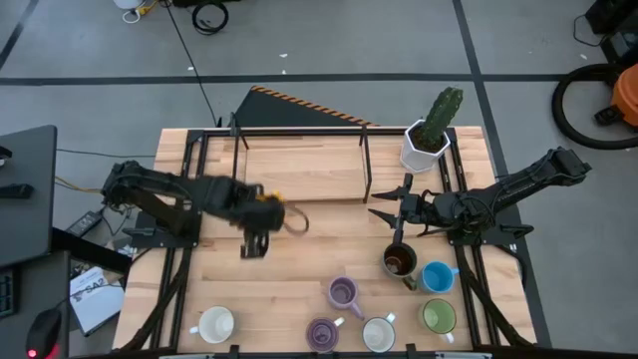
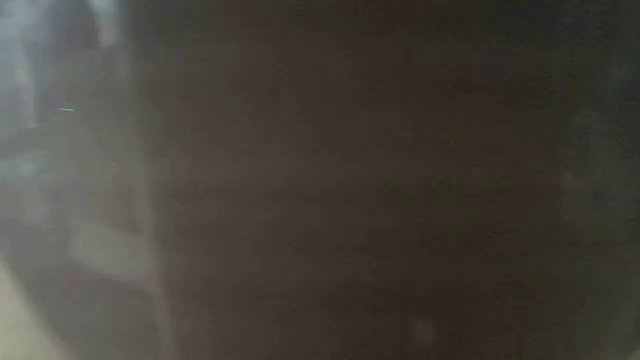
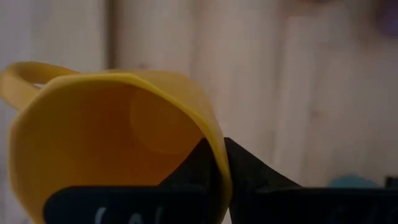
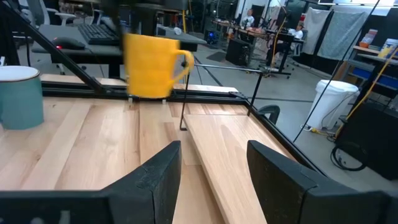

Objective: Place coffee mugs
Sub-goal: Put the yellow mug on the shelf, then put the light blue mug on the shelf

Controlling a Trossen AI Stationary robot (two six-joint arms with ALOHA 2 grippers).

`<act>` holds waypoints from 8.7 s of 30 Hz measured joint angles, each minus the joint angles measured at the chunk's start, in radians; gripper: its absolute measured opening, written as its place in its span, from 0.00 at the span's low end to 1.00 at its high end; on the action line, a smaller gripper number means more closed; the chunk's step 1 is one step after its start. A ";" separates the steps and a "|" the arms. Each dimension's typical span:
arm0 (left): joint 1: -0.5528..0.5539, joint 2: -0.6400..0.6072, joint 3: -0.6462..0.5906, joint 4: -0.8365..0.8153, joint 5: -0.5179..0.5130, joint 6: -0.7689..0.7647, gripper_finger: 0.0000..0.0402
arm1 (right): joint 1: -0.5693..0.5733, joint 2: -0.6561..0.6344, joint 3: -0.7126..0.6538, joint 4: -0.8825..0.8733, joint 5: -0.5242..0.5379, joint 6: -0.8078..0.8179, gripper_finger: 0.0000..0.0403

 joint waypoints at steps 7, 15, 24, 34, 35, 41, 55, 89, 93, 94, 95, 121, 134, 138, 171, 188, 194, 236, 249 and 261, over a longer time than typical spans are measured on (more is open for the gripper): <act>0.207 0.005 0.000 0.014 -0.048 0.248 0.06 | 0.000 0.000 0.000 0.006 -0.001 -0.001 0.47; 0.497 0.018 -0.001 0.029 0.013 0.325 0.06 | 0.000 0.000 0.000 0.005 -0.001 0.006 0.47; 0.649 0.026 -0.009 0.161 0.081 0.506 0.06 | 0.000 0.000 0.000 0.005 -0.001 0.006 0.47; 0.793 0.021 -0.182 0.279 0.127 0.626 0.06 | -0.001 0.000 0.000 0.009 -0.002 0.009 0.47; 0.803 0.021 -0.186 0.278 0.135 0.625 0.06 | -0.004 0.000 0.000 0.012 -0.002 0.005 0.47; 0.817 0.030 -0.228 0.304 0.158 0.579 0.06 | -0.006 0.000 0.000 0.031 -0.003 -0.003 0.47; 0.814 0.049 -0.230 0.327 0.114 0.558 0.06 | -0.029 0.000 0.000 0.052 -0.052 -0.024 0.47; 0.850 0.152 -0.229 0.305 0.059 0.604 0.14 | -0.034 0.000 0.000 0.045 -0.057 -0.020 0.47; 0.845 0.174 -0.228 0.307 0.068 0.604 0.13 | -0.034 0.000 0.000 0.045 -0.070 -0.020 0.47; 0.845 0.176 -0.228 0.308 0.068 0.605 0.13 | -0.034 0.000 0.000 0.045 -0.073 -0.019 0.47; 0.843 0.176 -0.228 0.310 0.067 0.605 0.14 | -0.034 0.000 0.000 0.044 -0.073 -0.020 0.47; 0.803 0.160 -0.095 0.247 0.088 0.576 0.51 | -0.034 0.000 0.000 0.044 -0.074 -0.019 0.47; 0.671 0.160 0.143 0.135 0.069 0.605 0.51 | -0.034 0.000 0.000 0.042 -0.074 -0.019 0.47; 0.503 0.129 0.160 0.056 0.111 0.592 0.49 | -0.034 0.000 0.000 0.034 -0.074 -0.019 0.47; -0.576 0.222 0.146 0.091 0.232 -0.759 0.43 | -0.139 0.000 0.000 0.109 -0.127 -0.080 0.47; -0.755 0.327 0.146 0.163 0.327 -0.797 0.43 | -0.142 0.000 0.000 0.107 -0.134 -0.073 0.47; -0.815 0.381 0.145 0.138 0.295 -0.751 0.43 | -0.142 0.000 0.000 0.107 -0.134 -0.068 0.47; -0.761 0.469 0.145 0.040 0.142 -0.523 0.07 | -0.142 0.000 0.000 0.097 -0.136 -0.048 0.47; -0.401 0.282 0.145 -0.072 0.088 -0.681 0.07 | -0.142 0.000 0.000 0.093 -0.135 -0.047 0.47; 0.070 0.259 0.145 -0.072 0.138 -0.563 0.09 | -0.141 0.000 0.000 0.065 -0.135 -0.026 0.47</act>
